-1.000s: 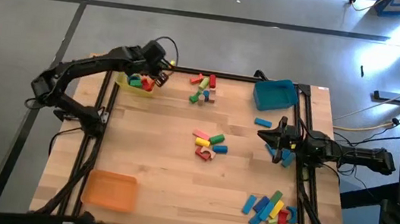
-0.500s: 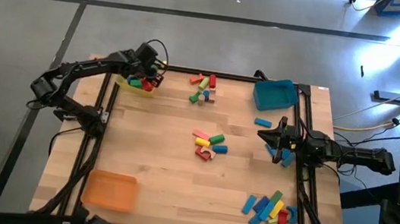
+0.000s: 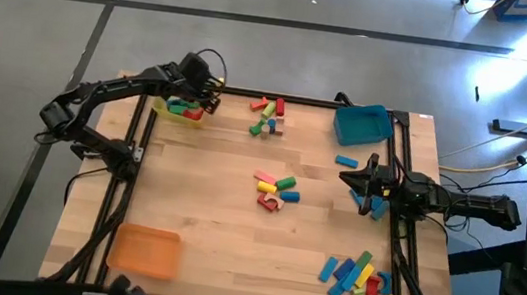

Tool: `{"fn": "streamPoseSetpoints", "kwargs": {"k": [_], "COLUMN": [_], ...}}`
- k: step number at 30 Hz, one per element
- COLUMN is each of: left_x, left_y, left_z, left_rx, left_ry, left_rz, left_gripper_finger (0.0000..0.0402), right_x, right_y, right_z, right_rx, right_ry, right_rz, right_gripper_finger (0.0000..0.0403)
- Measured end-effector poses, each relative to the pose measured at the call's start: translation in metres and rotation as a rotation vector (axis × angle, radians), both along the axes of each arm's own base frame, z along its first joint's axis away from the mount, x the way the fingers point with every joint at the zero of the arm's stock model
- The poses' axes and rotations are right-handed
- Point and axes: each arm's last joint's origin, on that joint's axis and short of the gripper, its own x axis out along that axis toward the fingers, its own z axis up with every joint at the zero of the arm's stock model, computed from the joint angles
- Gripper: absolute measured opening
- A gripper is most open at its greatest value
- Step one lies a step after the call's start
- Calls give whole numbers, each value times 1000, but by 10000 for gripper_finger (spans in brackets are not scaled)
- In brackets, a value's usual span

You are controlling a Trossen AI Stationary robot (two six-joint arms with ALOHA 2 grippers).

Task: Sort blocks by size
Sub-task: Put the green arch block into the yellow bin

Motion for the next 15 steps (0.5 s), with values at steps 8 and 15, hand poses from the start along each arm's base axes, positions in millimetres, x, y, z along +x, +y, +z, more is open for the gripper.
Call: {"fn": "streamPoseSetpoints", "kwargs": {"k": [8, 15], "left_x": [50, 83], "left_y": [-32, -47], "left_z": [9, -12], "left_rx": [124, 171], "left_ry": [-105, -62], "left_rz": [-290, -477], "left_gripper_finger": [199, 199], "right_x": [0, 0], "right_y": [0, 0], "right_z": [0, 0], "right_rx": [0, 0], "right_ry": [0, 0], "right_rz": [0, 0], "right_gripper_finger": [46, 46]}}
